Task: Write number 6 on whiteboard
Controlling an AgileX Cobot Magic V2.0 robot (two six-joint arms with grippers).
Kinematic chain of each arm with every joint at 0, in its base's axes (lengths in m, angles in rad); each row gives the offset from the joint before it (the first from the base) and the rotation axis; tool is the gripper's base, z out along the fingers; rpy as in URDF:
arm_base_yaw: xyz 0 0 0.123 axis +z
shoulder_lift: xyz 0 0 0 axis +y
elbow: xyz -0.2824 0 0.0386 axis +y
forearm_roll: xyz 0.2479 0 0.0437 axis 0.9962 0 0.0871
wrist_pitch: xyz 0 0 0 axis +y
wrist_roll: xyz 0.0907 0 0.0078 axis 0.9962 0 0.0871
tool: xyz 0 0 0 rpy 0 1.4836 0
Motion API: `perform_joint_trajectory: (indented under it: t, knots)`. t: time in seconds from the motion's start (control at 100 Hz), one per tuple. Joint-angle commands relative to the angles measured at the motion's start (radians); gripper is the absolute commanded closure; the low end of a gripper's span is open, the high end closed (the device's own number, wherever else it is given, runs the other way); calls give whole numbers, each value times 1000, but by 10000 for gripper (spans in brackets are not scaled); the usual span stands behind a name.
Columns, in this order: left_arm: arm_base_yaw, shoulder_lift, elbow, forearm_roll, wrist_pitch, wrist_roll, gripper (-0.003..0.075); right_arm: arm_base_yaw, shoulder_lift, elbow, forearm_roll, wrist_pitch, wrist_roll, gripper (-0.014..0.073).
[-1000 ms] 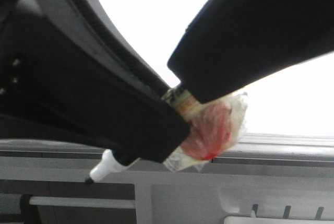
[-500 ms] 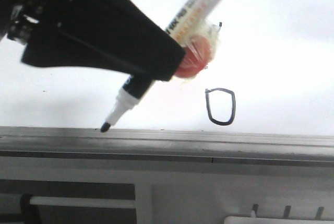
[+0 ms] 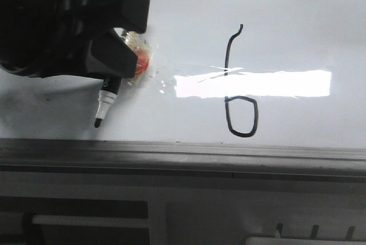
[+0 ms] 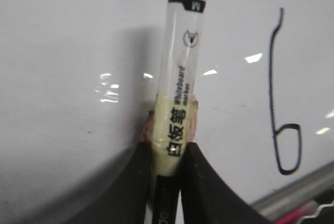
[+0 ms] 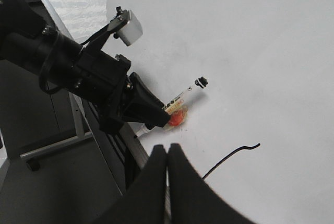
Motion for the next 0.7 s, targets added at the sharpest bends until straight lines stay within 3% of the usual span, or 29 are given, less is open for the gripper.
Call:
perform_joint_trajectory:
  t: [0.0, 0.69]
  knots:
    - [-21, 11, -47, 4, -97, -16, 739, -7, 1, -25, 16, -65, 6, 638]
    - [-21, 177, -132, 12, -195, -112, 736, -7, 1, -25, 12, -64, 22, 638]
